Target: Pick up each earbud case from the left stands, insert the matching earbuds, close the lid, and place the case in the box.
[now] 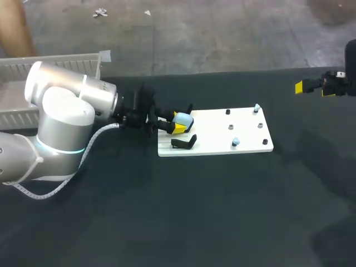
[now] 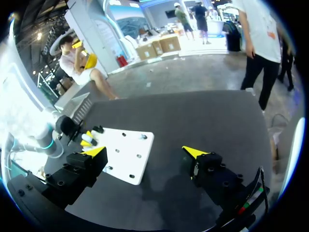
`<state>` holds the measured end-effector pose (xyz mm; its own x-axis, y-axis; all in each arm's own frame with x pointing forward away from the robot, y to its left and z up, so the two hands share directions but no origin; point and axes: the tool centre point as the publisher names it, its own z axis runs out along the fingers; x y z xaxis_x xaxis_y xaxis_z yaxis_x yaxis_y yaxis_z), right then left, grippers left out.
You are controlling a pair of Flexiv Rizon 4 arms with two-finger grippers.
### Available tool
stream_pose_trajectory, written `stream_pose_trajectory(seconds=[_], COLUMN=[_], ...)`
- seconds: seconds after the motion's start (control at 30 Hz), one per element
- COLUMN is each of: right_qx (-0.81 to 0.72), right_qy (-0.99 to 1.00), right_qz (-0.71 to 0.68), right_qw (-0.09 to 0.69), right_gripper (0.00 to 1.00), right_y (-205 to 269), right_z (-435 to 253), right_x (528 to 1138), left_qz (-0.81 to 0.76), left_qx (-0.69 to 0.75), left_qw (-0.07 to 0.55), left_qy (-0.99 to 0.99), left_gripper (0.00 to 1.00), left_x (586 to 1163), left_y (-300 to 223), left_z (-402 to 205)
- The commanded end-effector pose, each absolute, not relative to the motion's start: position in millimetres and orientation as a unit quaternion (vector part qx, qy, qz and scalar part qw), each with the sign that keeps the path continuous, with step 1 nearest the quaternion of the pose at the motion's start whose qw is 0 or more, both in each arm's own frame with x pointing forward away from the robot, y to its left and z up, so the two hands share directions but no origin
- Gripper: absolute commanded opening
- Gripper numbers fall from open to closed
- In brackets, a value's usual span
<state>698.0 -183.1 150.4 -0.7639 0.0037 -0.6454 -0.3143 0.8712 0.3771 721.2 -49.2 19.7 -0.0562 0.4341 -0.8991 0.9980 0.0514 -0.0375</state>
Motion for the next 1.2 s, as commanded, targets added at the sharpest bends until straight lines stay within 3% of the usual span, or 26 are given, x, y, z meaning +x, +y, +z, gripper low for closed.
stream_pose_trajectory(seconds=[0.03, 1.03, 1.2], right_qx=[-0.086, -0.086, -0.106], right_qy=[0.908, 0.908, 0.909], right_qz=[0.24, 0.24, 0.24], right_qw=[0.333, 0.333, 0.324], right_gripper=[1.0, 1.0, 1.0], right_y=[-183.5, -183.5, -156.7], right_z=[149.6, 149.6, 147.7], right_x=[698.7, 698.7, 698.8], left_qz=[-0.379, -0.376, -0.377], left_qx=[0.578, 0.583, 0.578], left_qw=[0.372, 0.404, 0.413], left_qy=[0.62, 0.596, 0.595], left_gripper=[0.01, 0.0, 0.0], left_x=[722.8, 718.6, 723.3], left_y=[-49.9, -43.1, -52.0], left_z=[20.4, 74.2, 77.1])
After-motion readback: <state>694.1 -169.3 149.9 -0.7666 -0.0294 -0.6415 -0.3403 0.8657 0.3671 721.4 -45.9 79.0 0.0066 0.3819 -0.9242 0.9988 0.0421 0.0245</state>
